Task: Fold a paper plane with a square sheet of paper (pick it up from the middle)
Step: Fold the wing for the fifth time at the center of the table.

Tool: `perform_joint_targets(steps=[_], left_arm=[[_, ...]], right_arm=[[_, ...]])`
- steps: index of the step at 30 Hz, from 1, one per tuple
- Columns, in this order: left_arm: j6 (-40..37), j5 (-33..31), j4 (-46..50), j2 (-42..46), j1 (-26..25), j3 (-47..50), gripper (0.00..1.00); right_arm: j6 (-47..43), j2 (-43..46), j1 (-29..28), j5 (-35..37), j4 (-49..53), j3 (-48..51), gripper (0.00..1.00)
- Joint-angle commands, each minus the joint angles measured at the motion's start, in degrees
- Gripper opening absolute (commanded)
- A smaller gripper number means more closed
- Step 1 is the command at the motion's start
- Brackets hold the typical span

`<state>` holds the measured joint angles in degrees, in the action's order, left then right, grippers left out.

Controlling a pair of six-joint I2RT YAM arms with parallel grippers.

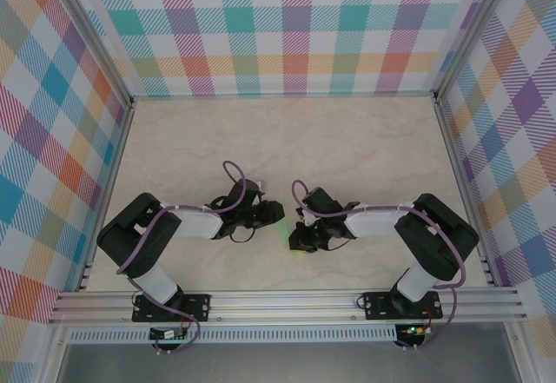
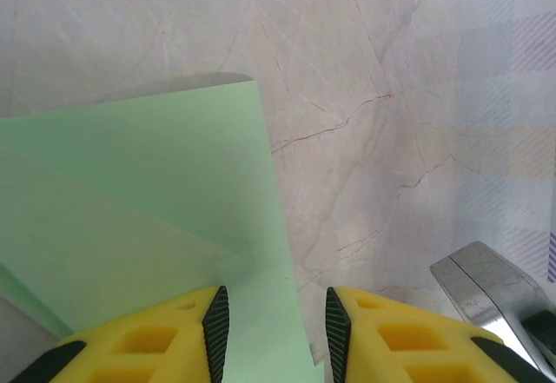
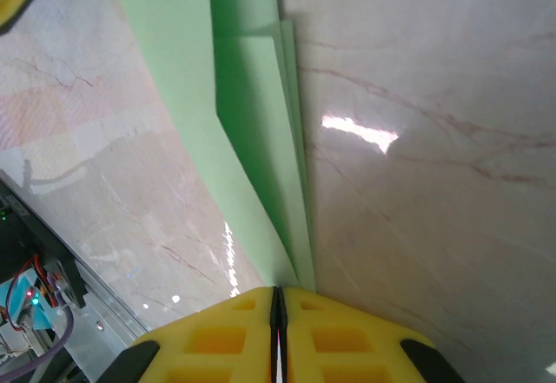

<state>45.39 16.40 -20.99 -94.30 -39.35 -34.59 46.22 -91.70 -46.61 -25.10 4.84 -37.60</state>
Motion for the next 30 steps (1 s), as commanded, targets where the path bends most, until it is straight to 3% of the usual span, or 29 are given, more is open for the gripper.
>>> perform_joint_targets(steps=[1,5,12,30], left_arm=[[-0.5,-1.7,6.6,-2.5,-0.6,0.4,0.36],[-0.6,-1.4,6.6,-2.9,-0.6,0.4,0.36],[-0.6,-1.3,6.5,-3.6,-0.6,0.2,0.36],[-0.8,-1.2,7.0,-3.6,-0.6,0.0,0.36]], right_arm=[[-1.0,2.7,-0.5,-0.5,4.9,-1.2,0.12],[-0.9,3.8,-1.2,-3.4,3.0,-3.0,0.14],[-2.0,0.2,-2.1,-2.6,4.8,-6.0,0.14],[0.9,-3.6,-2.2,1.7,3.5,1.5,0.13]])
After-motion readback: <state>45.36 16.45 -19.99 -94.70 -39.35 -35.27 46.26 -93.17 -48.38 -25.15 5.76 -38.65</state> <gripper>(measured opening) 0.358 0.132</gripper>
